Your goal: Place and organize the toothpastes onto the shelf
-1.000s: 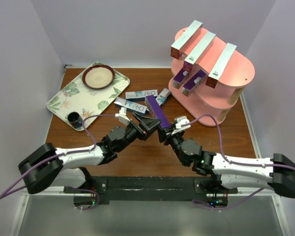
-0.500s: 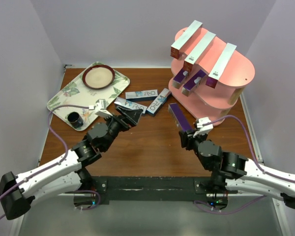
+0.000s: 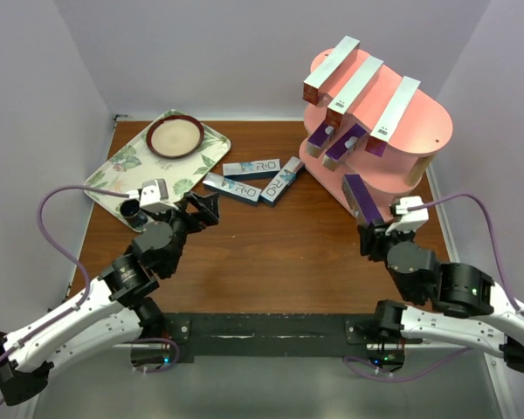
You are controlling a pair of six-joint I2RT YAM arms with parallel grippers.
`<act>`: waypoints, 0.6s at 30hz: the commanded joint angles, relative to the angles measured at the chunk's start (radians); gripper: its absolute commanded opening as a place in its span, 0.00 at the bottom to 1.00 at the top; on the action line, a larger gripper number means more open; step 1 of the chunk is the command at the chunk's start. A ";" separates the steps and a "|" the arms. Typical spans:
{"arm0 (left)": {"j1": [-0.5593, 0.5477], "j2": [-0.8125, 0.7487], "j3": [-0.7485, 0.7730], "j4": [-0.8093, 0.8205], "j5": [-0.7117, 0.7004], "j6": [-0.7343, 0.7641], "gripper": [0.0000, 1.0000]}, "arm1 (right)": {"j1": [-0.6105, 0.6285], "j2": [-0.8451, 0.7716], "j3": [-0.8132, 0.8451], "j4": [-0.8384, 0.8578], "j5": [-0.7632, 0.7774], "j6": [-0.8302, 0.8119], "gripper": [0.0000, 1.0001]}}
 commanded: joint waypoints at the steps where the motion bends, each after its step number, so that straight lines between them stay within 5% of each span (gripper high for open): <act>1: 0.004 -0.018 0.080 -0.098 -0.128 0.146 1.00 | 0.000 -0.038 0.032 -0.040 0.150 -0.027 0.11; 11: 0.004 -0.086 0.097 -0.149 -0.228 0.247 1.00 | 0.001 0.049 -0.008 0.065 0.378 -0.039 0.10; 18: 0.004 -0.087 0.085 -0.155 -0.244 0.258 1.00 | -0.003 0.155 -0.089 0.331 0.514 -0.102 0.10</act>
